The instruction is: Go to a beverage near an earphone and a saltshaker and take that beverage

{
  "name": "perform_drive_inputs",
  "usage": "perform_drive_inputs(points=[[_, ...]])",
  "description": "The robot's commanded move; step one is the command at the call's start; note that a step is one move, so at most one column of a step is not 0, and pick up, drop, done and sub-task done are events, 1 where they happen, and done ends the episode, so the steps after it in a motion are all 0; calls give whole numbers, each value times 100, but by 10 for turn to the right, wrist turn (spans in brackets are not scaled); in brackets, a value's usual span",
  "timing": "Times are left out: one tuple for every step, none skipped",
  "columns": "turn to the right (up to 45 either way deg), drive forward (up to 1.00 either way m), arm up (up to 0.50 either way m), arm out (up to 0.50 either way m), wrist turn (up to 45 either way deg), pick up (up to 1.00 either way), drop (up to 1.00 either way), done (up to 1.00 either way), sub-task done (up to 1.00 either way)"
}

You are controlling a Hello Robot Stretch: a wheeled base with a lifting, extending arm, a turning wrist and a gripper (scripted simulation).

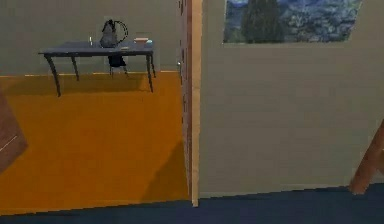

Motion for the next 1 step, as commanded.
perform_drive_inputs(points=[[-210,0,0,0,0,0,0,0,0]])
